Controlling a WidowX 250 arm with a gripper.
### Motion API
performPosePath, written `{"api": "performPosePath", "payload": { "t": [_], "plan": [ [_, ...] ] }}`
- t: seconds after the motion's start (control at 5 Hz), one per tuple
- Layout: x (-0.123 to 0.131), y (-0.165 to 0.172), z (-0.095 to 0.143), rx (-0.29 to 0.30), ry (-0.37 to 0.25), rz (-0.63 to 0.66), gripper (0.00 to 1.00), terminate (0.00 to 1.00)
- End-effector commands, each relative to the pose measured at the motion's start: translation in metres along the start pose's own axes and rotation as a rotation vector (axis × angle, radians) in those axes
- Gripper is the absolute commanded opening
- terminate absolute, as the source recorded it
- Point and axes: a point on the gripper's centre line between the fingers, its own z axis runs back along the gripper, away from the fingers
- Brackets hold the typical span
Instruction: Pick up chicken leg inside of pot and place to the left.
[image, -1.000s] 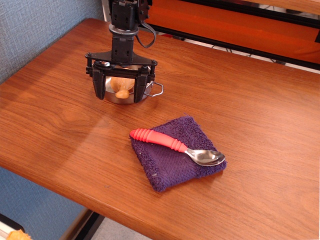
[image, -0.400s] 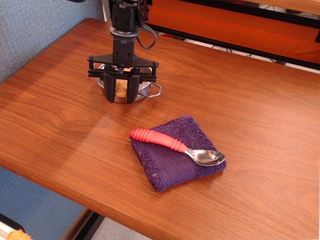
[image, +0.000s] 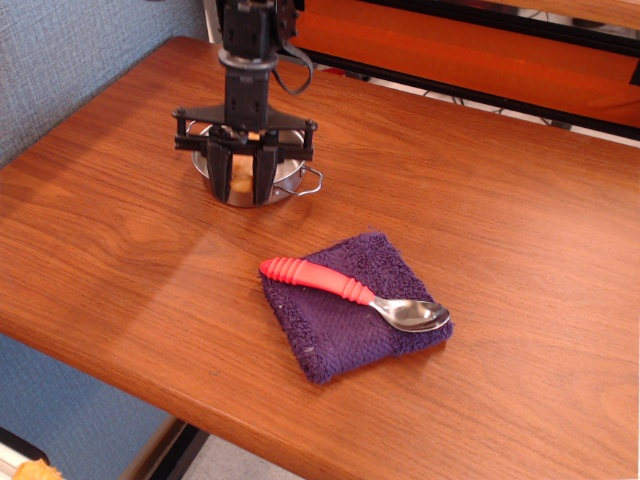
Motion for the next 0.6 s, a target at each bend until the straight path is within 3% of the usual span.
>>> {"api": "performPosePath", "payload": {
  "t": [0.0, 0.2, 0.4],
  "plan": [
    [0.002, 0.011, 0.063, -0.035, -0.205, 0.012, 0.0, 0.0],
    [-0.001, 0.033, 0.058, -0.029, -0.193, 0.077, 0.0, 0.0],
    [-0.02, 0.062, 0.042, -0.004, -0.204, 0.155, 0.0, 0.0]
  ]
}}
